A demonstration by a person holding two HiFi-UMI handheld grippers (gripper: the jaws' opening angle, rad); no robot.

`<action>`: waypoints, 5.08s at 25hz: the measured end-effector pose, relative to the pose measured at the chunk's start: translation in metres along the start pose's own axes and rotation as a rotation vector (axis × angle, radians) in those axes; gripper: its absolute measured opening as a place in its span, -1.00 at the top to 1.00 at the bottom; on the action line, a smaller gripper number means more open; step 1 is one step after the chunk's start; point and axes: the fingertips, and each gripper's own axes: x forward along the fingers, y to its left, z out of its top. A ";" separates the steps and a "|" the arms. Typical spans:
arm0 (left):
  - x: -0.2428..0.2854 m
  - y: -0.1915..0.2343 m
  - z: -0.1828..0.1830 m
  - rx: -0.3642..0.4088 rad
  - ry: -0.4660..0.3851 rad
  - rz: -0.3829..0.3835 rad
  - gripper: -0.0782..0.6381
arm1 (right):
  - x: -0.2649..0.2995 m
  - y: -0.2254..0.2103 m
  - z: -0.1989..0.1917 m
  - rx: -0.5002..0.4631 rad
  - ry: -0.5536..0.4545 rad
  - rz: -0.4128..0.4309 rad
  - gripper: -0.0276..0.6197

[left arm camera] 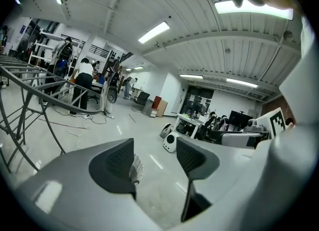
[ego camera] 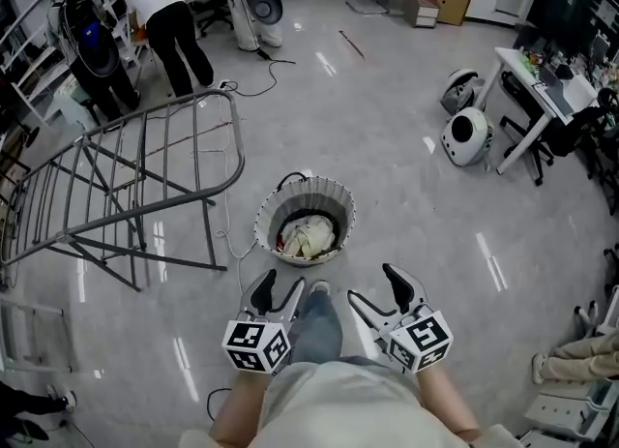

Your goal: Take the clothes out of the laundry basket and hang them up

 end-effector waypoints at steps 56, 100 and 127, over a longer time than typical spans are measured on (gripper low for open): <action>0.450 0.317 -0.485 -0.116 0.902 0.174 0.24 | 0.318 -0.265 -0.295 0.216 0.240 -0.110 -0.08; 0.101 -0.062 -0.029 0.049 0.007 -0.269 0.73 | 0.104 -0.046 -0.106 -0.088 0.170 -0.092 0.00; 0.034 -0.066 -0.118 0.353 0.184 -0.247 0.25 | -0.117 0.033 0.092 -0.451 -0.102 -0.098 0.83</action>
